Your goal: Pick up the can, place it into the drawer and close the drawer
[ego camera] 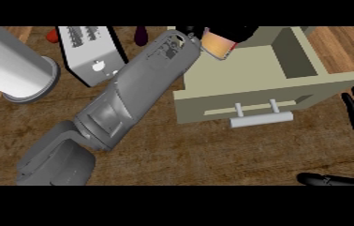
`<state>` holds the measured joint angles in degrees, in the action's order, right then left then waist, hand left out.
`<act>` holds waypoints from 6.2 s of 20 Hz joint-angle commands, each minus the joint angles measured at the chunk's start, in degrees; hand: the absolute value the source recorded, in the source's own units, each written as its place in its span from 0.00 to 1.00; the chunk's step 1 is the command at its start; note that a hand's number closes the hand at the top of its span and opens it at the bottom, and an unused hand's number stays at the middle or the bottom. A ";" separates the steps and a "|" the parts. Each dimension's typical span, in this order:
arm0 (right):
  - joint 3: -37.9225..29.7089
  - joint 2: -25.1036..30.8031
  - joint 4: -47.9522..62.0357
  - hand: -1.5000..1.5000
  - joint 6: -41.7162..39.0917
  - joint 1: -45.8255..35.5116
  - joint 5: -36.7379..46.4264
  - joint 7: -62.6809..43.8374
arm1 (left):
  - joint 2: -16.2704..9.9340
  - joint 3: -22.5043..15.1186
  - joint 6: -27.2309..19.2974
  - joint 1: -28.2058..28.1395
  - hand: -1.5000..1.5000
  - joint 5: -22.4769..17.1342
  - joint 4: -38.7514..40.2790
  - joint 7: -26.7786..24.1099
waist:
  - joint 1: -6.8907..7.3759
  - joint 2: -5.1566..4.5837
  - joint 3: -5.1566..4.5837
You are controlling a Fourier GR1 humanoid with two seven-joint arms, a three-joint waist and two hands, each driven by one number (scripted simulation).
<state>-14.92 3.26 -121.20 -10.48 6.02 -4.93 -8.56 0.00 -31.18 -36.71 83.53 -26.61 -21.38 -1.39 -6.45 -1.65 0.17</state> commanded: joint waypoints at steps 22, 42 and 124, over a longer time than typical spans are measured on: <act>1.07 3.89 -5.34 0.00 -0.38 -0.21 9.61 4.38 | 0.00 -2.76 -7.60 -1.65 0.00 -8.60 0.76 -2.66 | -0.33 -0.03 -0.10; 15.69 13.02 3.57 0.00 2.91 -8.06 48.01 8.99 | 0.00 -3.07 -10.99 0.25 0.00 -13.66 -2.95 -4.87 | 4.77 0.91 -0.14; -19.85 1.71 102.15 0.00 41.94 -73.88 48.68 36.45 | -31.13 -1.95 -6.74 -41.52 0.00 0.49 -57.52 12.81 | 9.27 0.52 0.05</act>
<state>-28.57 9.04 -16.55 33.28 -64.80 52.19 24.96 -31.69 -33.28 -43.40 43.34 -26.71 -80.13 12.54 2.83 -1.56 0.37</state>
